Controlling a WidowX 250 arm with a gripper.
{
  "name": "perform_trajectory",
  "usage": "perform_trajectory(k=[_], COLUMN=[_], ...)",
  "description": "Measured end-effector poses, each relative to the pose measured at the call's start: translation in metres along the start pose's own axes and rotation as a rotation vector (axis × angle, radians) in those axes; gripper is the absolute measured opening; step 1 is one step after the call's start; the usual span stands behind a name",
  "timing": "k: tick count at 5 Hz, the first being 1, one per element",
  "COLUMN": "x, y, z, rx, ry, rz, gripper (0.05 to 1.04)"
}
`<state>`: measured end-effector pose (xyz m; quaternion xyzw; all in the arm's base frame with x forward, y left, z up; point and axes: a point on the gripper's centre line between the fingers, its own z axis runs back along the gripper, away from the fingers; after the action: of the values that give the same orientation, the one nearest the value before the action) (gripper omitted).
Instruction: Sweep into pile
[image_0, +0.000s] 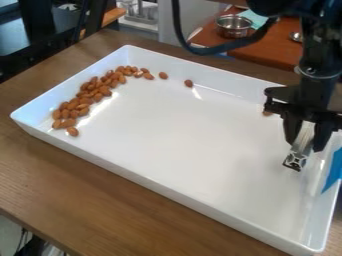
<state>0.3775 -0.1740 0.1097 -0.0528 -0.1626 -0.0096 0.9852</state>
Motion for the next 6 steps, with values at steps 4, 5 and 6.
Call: perform_trajectory(k=[4,5,6], x=[0.006,0.008,0.013], y=[-0.007,0.005,0.022], z=[-0.015,-0.019,-0.021], rx=[0.034,0.049,0.071], ry=[-0.011,-0.016,-0.027], rz=[-0.006,-0.001,0.019], gripper=[0.367,0.367,0.367])
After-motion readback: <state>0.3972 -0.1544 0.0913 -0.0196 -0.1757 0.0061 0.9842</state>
